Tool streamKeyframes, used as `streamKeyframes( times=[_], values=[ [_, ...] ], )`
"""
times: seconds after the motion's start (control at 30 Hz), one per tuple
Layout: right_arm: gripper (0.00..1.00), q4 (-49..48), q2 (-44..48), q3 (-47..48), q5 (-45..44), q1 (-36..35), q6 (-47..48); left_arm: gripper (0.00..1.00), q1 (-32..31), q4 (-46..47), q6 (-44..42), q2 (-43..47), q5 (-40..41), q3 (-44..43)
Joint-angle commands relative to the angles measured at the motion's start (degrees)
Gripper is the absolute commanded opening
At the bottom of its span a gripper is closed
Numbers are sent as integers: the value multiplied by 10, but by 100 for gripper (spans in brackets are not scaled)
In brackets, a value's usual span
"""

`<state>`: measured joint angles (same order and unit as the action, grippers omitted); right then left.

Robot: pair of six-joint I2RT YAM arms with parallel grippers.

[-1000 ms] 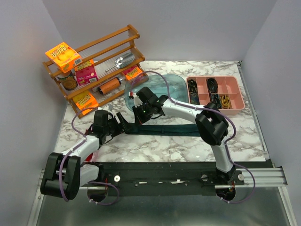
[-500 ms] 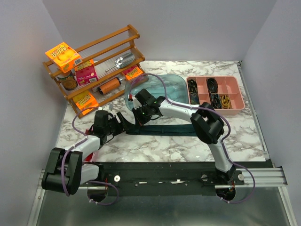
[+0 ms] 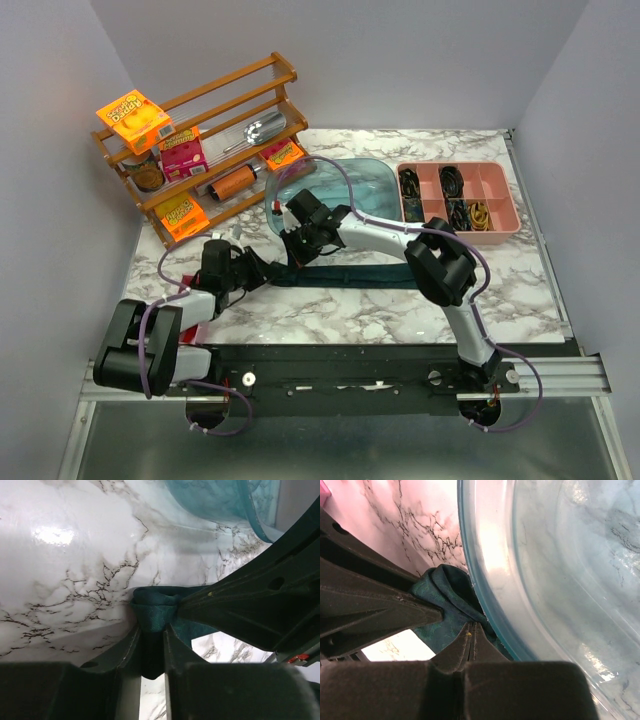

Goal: Roll the ties
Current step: Roll the tie at the center of the board.

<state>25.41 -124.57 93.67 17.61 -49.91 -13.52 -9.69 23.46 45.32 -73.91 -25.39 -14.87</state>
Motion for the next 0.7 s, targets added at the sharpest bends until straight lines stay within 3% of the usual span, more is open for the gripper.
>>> streamKeyframes(
  times=[0.0, 0.13, 0.37, 0.67],
  values=[
    [0, 24, -2, -9, -25, 2, 1, 13, 2, 22, 6, -14, -25, -2],
    [1, 23, 16, -18, -26, 1, 3, 0, 3, -1, -6, -9, -26, -19],
    [0, 23, 29, -30, -42, 2, 3, 0, 2, -119, -30, 39, 32, -52],
    [1, 20, 12, -15, -14, 0, 3, 0, -16, -191, -52, 68, 90, -74]
  ],
)
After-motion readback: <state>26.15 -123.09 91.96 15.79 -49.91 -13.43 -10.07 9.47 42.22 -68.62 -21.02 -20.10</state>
